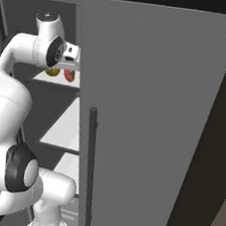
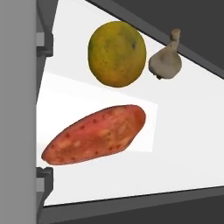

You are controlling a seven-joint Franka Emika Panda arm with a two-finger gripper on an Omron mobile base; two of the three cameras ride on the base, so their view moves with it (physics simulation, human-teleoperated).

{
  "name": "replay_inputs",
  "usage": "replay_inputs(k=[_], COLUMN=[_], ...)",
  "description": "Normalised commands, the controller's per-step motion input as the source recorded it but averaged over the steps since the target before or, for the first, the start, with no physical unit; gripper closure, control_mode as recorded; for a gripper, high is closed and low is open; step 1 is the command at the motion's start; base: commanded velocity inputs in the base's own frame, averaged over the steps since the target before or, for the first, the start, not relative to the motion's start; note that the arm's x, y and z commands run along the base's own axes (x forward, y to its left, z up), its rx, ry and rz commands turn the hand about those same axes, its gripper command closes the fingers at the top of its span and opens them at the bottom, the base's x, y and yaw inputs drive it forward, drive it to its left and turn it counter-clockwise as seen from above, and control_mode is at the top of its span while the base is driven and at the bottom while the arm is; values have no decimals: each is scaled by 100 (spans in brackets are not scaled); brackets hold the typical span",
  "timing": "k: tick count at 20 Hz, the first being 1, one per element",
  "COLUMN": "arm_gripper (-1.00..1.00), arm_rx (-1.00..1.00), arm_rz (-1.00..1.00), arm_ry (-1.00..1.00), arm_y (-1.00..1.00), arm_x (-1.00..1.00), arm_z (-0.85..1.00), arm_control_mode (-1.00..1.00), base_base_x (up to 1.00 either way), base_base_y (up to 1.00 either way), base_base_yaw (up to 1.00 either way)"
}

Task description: Take the sweet potato, orange, and garlic from the freezer and place them in the bowl on the counter.

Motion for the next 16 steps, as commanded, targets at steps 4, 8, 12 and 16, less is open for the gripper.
replay_inputs(k=[4,8,12,16], arm_gripper=[-100,-100,-100,-100], arm_rx=[0,0,0,0], arm_rz=[0,0,0,0], arm_ry=[0,0,0,0], arm_y=[0,0,0,0], arm_x=[6,22,30,23], arm_z=[0,0,-9,-25], arm_control_mode=[-100,-100,-100,-100], base_base_x=[0,0,0,0], base_base_y=[0,0,0,0], base_base_yaw=[0,0,0,0])
